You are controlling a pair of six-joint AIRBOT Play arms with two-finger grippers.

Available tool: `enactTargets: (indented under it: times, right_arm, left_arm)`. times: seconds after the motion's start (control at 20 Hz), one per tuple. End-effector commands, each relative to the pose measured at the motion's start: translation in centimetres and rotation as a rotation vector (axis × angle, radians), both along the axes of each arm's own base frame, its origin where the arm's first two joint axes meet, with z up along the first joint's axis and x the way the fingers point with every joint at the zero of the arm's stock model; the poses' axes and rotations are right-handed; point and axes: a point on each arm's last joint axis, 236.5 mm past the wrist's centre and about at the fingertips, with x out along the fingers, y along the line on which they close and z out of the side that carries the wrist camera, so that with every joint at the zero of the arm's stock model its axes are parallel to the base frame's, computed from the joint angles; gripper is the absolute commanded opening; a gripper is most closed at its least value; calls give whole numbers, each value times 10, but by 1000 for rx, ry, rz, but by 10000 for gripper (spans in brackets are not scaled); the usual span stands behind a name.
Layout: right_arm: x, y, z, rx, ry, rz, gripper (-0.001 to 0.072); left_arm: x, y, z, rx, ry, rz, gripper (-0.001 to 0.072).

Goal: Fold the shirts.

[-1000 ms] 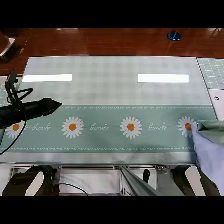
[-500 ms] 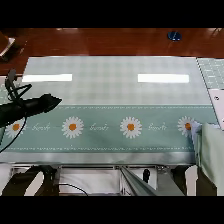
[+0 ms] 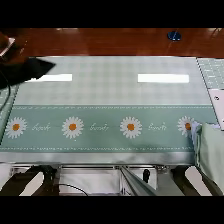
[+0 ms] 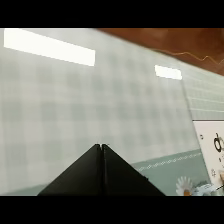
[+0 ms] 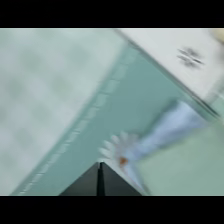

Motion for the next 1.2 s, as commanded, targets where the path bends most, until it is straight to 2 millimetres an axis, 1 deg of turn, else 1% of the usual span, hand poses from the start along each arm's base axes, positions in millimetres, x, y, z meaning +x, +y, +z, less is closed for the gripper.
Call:
enactTargets:
  times: [0.0,0.05,0.1,0.15,0.2,0.25,0.3,0.35,0.4,0.45,0.6,1.15]
  right_arm:
    - [109,113,27,-67,-216,421,24]
    - [116,145,3,-174,-132,537,24]
    - [118,170,-23,-256,-47,624,24]
    - [117,189,-55,-304,44,665,24]
    - [114,200,-87,-326,121,679,24]
    - [109,205,-120,-335,196,687,24]
    - [104,206,-147,-330,258,692,24]
    - [98,205,-169,-317,314,696,24]
    - [95,202,-180,-320,355,697,25]
    - [96,200,-183,-327,364,697,25]
    - [93,199,-181,-332,367,699,25]
    - [94,199,-181,-332,366,699,25]
  left_arm:
    - [12,-29,62,46,-98,-129,19]
    - [5,-43,49,143,-81,-185,19]
    - [1,-48,20,275,-40,-202,18]
    - [-2,-42,-21,427,44,-171,19]
    - [-2,-30,-60,563,107,-124,19]
    - [1,-14,-95,683,144,-66,20]
    - [3,-2,-120,742,173,-24,20]
    - [1,3,-139,752,206,-10,20]
    - [0,5,-150,751,230,-11,20]
    - [-1,4,-156,750,246,-18,20]
    - [-4,4,-159,757,263,-25,21]
    - [-4,4,-159,757,261,-24,20]
